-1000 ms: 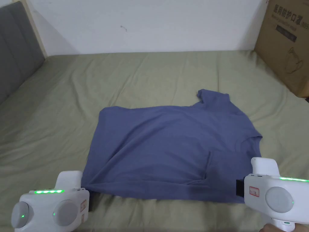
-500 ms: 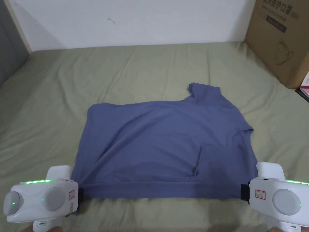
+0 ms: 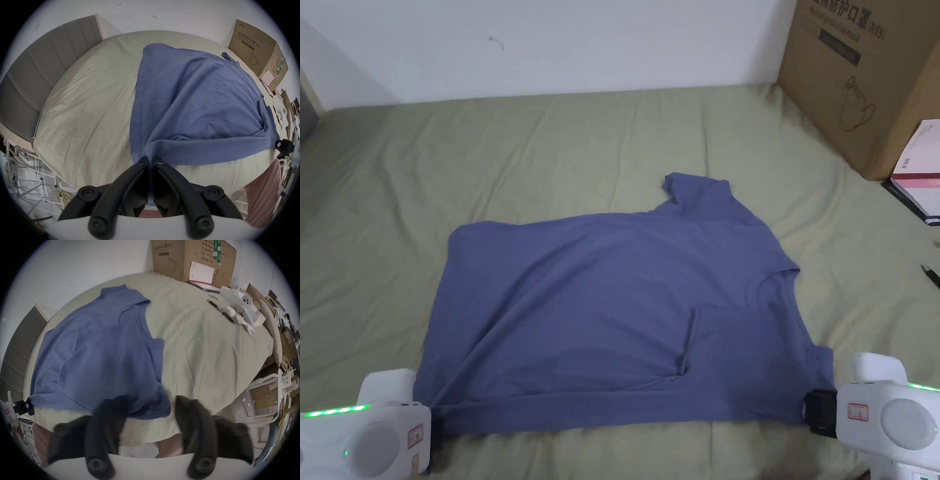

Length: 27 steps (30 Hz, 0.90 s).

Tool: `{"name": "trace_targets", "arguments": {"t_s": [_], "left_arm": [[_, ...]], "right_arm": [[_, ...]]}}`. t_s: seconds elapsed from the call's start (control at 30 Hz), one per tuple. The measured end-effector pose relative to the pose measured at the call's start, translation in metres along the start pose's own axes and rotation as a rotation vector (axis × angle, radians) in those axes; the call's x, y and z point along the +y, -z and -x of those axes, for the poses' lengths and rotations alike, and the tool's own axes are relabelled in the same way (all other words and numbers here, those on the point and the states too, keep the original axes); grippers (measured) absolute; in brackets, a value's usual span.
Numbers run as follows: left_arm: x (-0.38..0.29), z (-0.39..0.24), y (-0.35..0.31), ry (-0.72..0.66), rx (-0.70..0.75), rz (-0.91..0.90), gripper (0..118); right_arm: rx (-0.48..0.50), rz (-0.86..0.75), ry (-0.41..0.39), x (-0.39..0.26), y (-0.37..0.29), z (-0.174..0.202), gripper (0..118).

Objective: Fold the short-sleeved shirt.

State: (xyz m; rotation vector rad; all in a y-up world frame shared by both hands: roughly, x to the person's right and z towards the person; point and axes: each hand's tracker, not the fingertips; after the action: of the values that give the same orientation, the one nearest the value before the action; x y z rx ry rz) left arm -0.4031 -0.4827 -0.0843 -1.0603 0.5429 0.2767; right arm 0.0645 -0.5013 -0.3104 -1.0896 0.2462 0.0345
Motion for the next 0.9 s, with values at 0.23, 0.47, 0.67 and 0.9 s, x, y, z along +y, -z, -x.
{"name": "trace_targets", "arguments": {"t_s": [0.23, 0.47, 0.67, 0.9], "left_arm": [[0.004, -0.002, -0.004, 0.022, 0.015, 0.009, 3], [0.044, -0.007, -0.022, 0.103, 0.049, -0.043, 3], [0.118, -0.026, 0.018, 0.183, 0.121, -0.072, 3], [0.152, -0.033, 0.058, 0.241, 0.144, -0.029, 64]], "right_arm": [[0.052, -0.041, 0.010, 0.003, -0.020, 0.006, 8], [0.084, -0.127, 0.006, 0.057, -0.053, 0.018, 8], [0.047, -0.094, -0.039, 0.125, -0.003, 0.047, 8], [-0.022, -0.001, -0.044, 0.147, 0.048, 0.061, 75]]}}
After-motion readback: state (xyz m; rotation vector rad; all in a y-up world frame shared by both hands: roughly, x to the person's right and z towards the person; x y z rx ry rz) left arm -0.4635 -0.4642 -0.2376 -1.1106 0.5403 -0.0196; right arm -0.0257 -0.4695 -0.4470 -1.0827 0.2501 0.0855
